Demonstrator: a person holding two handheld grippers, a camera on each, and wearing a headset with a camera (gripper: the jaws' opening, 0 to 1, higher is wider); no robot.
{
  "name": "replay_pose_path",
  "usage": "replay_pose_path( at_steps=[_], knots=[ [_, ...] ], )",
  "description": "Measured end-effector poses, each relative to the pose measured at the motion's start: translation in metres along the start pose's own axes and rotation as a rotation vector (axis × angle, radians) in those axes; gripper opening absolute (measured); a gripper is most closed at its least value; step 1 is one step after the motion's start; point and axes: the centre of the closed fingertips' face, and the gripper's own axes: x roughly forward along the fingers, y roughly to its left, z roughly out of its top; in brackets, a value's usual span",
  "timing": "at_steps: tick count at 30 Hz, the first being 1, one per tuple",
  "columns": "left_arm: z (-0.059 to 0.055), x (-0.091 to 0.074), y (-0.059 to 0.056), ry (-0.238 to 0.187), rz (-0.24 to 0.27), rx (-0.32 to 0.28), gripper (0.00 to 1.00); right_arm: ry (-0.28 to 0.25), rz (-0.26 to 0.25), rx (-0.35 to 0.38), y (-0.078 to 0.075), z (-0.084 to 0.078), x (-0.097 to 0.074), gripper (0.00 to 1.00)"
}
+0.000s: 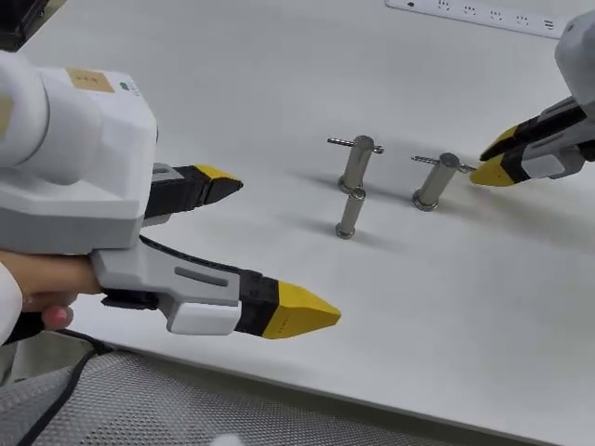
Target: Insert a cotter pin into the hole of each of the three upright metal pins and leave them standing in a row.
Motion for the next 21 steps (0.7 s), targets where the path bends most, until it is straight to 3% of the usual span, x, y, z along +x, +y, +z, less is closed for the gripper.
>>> replay_pose_path(
  at_steps=[8, 21],
  knots=[
    [-0.003, -0.002, 0.007, -0.005, 0.005, -0.008, 0.95, 0.014, -0.018, -0.030, -0.007, 0.001, 0.008, 0.02],
    [-0.005, -0.002, 0.010, -0.002, 0.003, -0.011, 0.94, 0.052, -0.010, -0.065, -0.007, -0.002, 0.010, 0.02]
  ],
)
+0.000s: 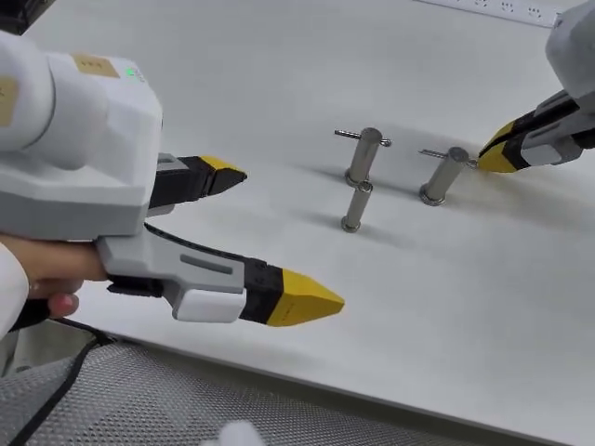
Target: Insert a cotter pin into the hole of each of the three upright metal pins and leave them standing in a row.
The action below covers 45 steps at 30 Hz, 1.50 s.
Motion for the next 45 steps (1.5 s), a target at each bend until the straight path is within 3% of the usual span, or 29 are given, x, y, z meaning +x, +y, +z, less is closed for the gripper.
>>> replay_pose_path(
  at_steps=[13, 15, 16, 17, 27, 33, 39, 45],
  knots=[
    [-0.003, 0.002, 0.003, 0.008, 0.003, -0.003, 0.92, 0.012, -0.010, -0.020, -0.006, 0.000, 0.001, 0.00],
    [-0.003, 0.002, 0.002, 0.009, 0.000, -0.004, 0.92, 0.016, -0.014, -0.042, -0.006, 0.000, 0.001, 0.00],
    [-0.003, 0.003, 0.002, 0.008, -0.001, -0.005, 0.92, 0.021, -0.021, -0.111, -0.006, 0.001, 0.001, 0.00],
    [-0.003, 0.003, 0.002, 0.008, -0.002, -0.004, 0.92, 0.022, -0.024, -0.117, -0.006, 0.001, 0.002, 0.00],
    [0.003, 0.004, 0.003, -0.012, 0.000, -0.019, 0.88, 0.024, -0.048, -0.112, -0.009, 0.000, 0.002, 0.00],
    [0.005, 0.003, 0.002, -0.020, 0.000, -0.023, 0.85, -0.023, -0.056, -0.073, -0.010, 0.006, -0.008, 0.00],
    [0.009, 0.003, -0.002, -0.034, -0.003, -0.025, 0.84, -0.061, -0.089, -0.105, -0.011, 0.010, -0.021, 0.00],
    [0.017, 0.003, -0.005, -0.058, -0.007, -0.032, 0.81, -0.125, -0.114, -0.130, 0.000, 0.014, -0.040, 0.00]
  ],
)
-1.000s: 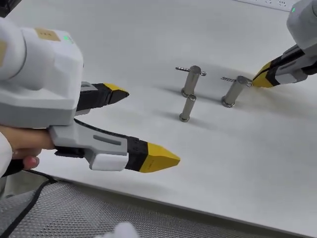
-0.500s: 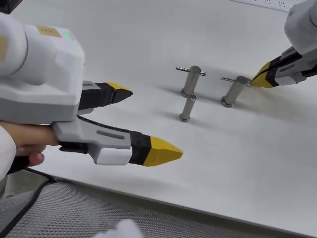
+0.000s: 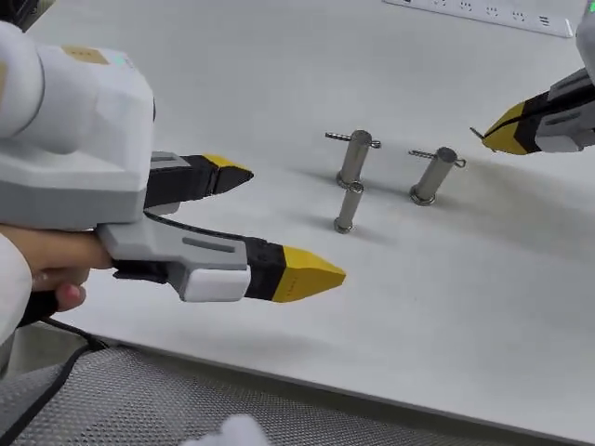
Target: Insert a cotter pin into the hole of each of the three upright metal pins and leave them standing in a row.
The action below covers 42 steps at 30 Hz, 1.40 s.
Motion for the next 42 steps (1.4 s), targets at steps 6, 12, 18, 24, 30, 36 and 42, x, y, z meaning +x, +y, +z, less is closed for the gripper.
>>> replay_pose_path(
  at_steps=[6, 12, 18, 24, 30, 36, 42],
  knots=[
    [0.010, 0.001, 0.001, -0.025, -0.002, -0.015, 0.78, -0.080, -0.048, -0.027, 0.016, 0.016, -0.023, 0.00],
    [0.022, 0.004, -0.003, -0.053, -0.026, -0.040, 0.74, -0.165, -0.084, -0.043, 0.028, 0.032, -0.041, 0.00],
    [0.033, 0.012, -0.006, -0.063, -0.044, -0.058, 0.63, -0.232, -0.099, -0.073, 0.051, 0.047, -0.052, 0.00],
    [0.050, 0.022, -0.015, -0.098, -0.094, -0.080, 0.58, -0.271, -0.099, -0.090, 0.069, 0.054, -0.056, 0.00],
    [0.065, 0.036, -0.028, -0.113, -0.156, -0.103, 0.50, -0.288, -0.096, -0.137, 0.090, 0.059, -0.055, 0.00],
    [0.065, 0.050, -0.040, -0.075, -0.199, -0.098, 0.40, -0.282, -0.072, -0.179, 0.111, 0.063, -0.050, 0.00],
    [0.060, 0.061, -0.049, -0.038, -0.239, -0.097, 0.36, -0.275, -0.070, -0.243, 0.125, 0.070, -0.046, 0.00]
  ],
)
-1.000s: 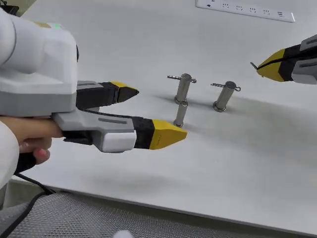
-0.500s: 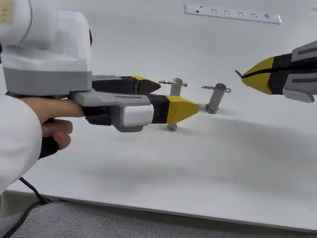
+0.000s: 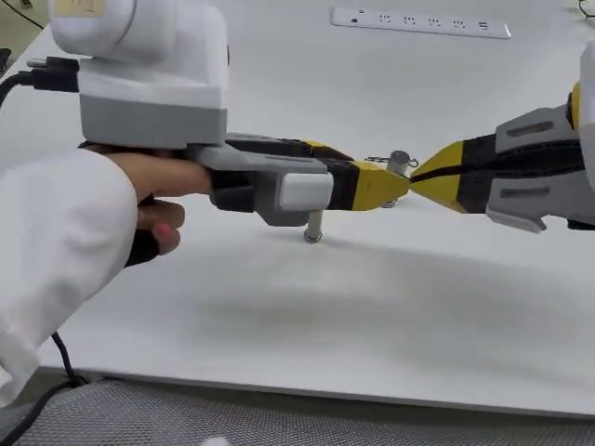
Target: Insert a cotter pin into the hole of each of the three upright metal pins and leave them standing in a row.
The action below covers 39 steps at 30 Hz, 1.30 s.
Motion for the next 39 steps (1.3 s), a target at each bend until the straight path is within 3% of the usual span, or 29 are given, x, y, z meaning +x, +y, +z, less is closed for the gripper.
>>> replay_pose_path(
  at_steps=[13, 26, 39],
  knots=[
    [-0.004, 0.008, -0.001, 0.021, -0.024, -0.052, 0.11, -0.017, 0.012, -0.055, 0.008, 0.013, 0.003, 0.00],
    [-0.007, 0.007, 0.006, 0.023, -0.025, -0.102, 0.01, -0.012, -0.003, -0.084, 0.005, 0.016, 0.001, 0.00],
    [-0.009, 0.007, 0.009, 0.021, -0.026, -0.147, 0.00, -0.009, 0.007, -0.104, 0.007, 0.018, 0.001, 0.00]
  ],
)
